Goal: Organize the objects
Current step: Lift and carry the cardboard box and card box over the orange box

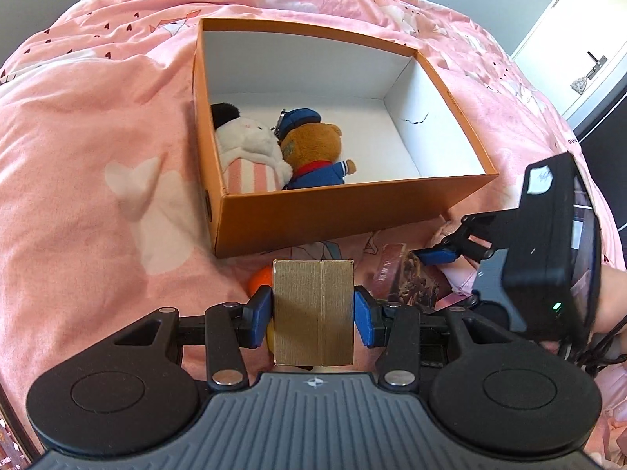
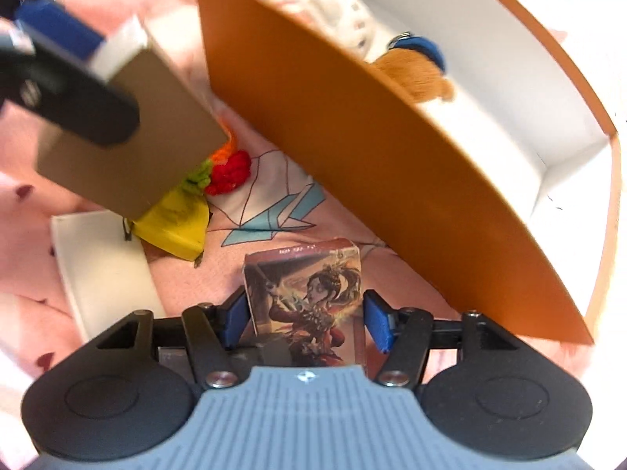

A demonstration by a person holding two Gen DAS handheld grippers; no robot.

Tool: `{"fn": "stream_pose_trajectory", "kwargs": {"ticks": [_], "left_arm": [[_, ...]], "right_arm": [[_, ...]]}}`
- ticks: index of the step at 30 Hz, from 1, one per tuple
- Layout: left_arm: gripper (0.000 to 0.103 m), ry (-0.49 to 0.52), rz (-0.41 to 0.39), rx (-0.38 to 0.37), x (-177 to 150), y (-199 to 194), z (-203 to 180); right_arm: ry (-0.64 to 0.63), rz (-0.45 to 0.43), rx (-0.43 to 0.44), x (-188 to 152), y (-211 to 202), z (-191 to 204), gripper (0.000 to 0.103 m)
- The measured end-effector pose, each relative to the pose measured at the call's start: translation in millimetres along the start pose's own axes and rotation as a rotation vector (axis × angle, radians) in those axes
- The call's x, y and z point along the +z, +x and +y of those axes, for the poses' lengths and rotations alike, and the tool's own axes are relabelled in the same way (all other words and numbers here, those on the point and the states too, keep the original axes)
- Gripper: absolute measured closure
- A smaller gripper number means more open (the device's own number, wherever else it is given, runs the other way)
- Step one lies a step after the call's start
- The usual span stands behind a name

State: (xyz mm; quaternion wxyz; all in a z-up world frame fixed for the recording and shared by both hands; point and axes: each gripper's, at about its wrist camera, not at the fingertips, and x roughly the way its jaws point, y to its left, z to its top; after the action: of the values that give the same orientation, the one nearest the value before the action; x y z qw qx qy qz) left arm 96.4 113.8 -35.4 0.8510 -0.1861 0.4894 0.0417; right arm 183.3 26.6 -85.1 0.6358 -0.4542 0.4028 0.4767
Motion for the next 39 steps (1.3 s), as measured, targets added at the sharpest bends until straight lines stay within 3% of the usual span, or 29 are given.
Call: {"fn": "stream_pose_trajectory", "kwargs": {"ticks": [5,8,9,13,16,18,23,25,28,32,39], "left_arm": [[0.053,0.000,-0.004,-0.001,-0.2,-2.5,-3.0],[0.053,-0.002,-0.009,0.000,1.5,-3.1,-2.9],[0.053,-0.003,-0.010,-0.001,2.1,-3.0,-3.2],[0.053,0.003,-0.008,-0.008,4.2,-0.3,-6.3],[0.053,0.011,-0.004,-0.013,6.0,3.9,-10.0],[0.053,0.014,-0.001,-0.010,7.8,7.7,-12.0],[0.053,0.016,0.005,0.008,11.2,14.6,-13.3],[0.053,0.017,0.007,0.012,12.0,15.9,-12.9],[0.053,0.020,0.009,0.016,12.9,17.0,-12.5],[0.053,0.026,0.005,0.007,14.7,17.2,-12.1],[0.053,0.036,-0.017,-0.018,20.9,8.2,-14.5]], "right_arm": [[0.060,-0.020,-0.001,-7.4,-10.0,-20.0,0.042],[0.122,-0.023,0.048,-10.3,-9.9,-39.7,0.067],[0.156,-0.014,0.080,-12.9,-9.4,-46.9,0.080],[0.213,-0.011,0.062,-19.7,-8.2,-57.6,0.088],[0.243,-0.036,0.100,-24.2,-11.9,-60.1,0.079],[0.242,-0.054,0.121,-23.8,-13.4,-56.9,0.058],[0.171,-0.030,0.101,-10.4,3.0,-43.2,0.054],[0.125,-0.003,0.082,-5.3,5.6,-37.6,0.042],[0.074,0.033,0.076,1.9,14.2,-34.9,0.040],[0.110,0.073,0.138,6.3,23.5,-45.7,0.042],[0.152,-0.012,0.143,-2.2,-10.4,-52.8,0.044]]}}
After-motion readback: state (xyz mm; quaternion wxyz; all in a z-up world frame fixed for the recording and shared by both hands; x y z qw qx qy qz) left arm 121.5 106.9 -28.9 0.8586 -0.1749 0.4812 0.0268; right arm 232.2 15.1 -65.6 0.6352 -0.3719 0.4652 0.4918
